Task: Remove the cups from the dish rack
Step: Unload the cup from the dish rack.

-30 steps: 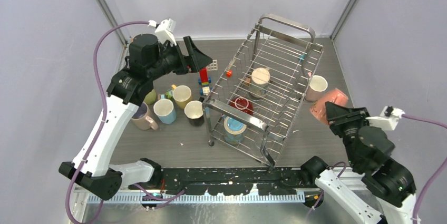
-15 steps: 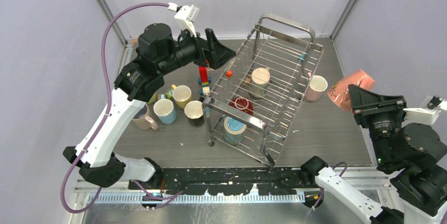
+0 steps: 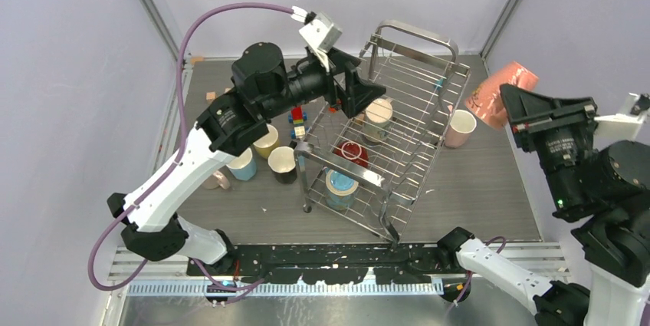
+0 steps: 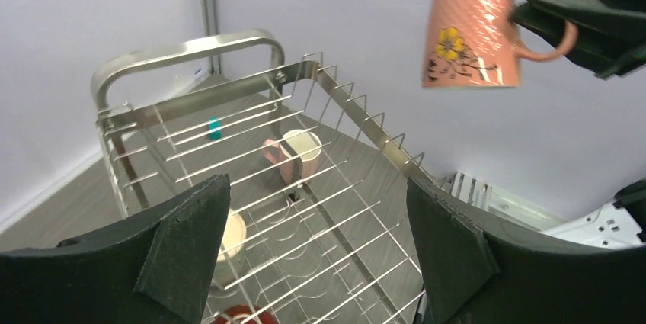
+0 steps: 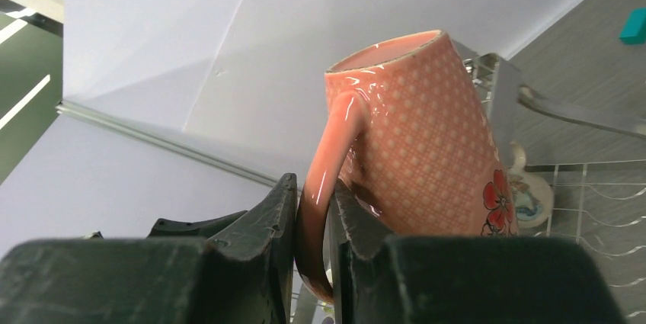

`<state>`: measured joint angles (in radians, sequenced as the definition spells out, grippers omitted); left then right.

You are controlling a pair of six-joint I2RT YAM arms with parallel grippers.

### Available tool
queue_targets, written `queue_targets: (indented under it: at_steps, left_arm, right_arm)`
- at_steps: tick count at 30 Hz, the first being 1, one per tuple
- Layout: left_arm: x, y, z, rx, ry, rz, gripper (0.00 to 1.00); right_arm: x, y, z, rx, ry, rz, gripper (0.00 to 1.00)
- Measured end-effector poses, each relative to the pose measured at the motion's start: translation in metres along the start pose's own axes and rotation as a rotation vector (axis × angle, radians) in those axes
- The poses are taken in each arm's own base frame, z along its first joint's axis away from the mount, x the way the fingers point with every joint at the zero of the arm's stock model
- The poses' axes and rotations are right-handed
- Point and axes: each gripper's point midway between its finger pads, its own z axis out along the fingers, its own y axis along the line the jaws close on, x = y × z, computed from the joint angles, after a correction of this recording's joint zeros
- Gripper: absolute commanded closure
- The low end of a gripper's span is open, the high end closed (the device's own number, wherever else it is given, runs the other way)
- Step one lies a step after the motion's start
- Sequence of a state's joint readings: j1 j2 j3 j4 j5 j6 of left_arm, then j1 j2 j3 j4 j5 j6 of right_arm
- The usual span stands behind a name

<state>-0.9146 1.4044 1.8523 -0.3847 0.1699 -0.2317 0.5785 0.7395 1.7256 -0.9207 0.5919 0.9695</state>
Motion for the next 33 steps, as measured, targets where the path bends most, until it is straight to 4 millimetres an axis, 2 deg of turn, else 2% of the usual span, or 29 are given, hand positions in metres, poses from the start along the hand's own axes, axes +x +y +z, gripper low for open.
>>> queue_targets:
  at_steps: [6, 17, 21, 28, 33]
  left_arm:
    - [0.0, -0.015, 0.014, 0.048, -0.048, 0.119, 0.13]
    - [0.039, 0.0, 0.044, 0.005, -0.119, 0.295, 0.18]
    - [0.03, -0.002, 0.047, -0.004, -0.199, 0.331, 0.21]
    - [0.021, 0.002, 0.047, -0.037, -0.303, 0.357, 0.26]
    - [0.004, 0.006, 0.043, -0.079, -0.382, 0.365, 0.29]
  right_arm:
    - [0.019, 0.033, 0.026, -0.052, 0.059, 0.03, 0.99]
    - [0.053, 0.079, 0.059, -0.152, 0.165, 0.17, 0.99]
    - [0.062, 0.088, 0.065, -0.177, 0.191, 0.221, 0.99]
    - [0.084, 0.089, 0.077, -0.176, 0.245, 0.27, 0.99]
    - [0.087, 0.094, 0.077, -0.191, 0.266, 0.307, 0.99]
